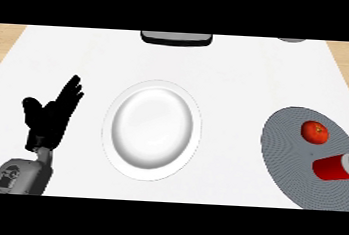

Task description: Pick the can from the placemat and place it in the plate

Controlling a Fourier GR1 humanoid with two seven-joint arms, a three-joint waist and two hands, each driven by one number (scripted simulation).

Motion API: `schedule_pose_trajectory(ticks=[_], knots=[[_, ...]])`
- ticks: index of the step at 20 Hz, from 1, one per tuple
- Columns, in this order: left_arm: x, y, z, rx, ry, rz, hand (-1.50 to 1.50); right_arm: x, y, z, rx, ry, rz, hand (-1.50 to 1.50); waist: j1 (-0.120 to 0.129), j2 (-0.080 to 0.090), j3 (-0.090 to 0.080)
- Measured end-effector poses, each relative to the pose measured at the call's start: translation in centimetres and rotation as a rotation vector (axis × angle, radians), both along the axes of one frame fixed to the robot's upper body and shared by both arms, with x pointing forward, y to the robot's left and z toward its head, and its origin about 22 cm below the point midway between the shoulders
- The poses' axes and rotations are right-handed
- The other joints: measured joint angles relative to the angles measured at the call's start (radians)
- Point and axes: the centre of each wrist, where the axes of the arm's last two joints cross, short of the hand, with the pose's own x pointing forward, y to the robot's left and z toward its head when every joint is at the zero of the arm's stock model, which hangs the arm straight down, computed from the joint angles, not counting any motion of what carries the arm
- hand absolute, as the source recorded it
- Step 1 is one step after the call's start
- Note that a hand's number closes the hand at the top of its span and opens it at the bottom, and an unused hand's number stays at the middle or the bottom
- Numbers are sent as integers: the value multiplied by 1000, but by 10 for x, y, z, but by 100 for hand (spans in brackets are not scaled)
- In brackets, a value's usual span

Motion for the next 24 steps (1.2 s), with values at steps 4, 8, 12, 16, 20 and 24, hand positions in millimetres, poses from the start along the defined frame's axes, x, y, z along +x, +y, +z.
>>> schedule_pose_trajectory(ticks=[4,8,12,16,20,24], knots=[[0,4,7,-7,2,1,0,5,10,-4,-94,39,36,-150,-1,-1,0],[-5,8,15,-3,3,6,0,6,16,-4,-167,78,55,-150,-2,-2,-1],[-2,9,8,0,2,5,0,22,29,-1,-235,123,76,-150,-3,-2,-1],[-7,6,7,3,1,11,0,26,37,-3,-272,169,100,-150,-3,-2,-1],[-2,11,5,-3,2,7,0,35,47,-8,-304,200,109,-150,-3,-2,-1],[-2,8,5,-1,0,7,0,40,54,-17,-323,206,97,-150,-3,-1,0]])
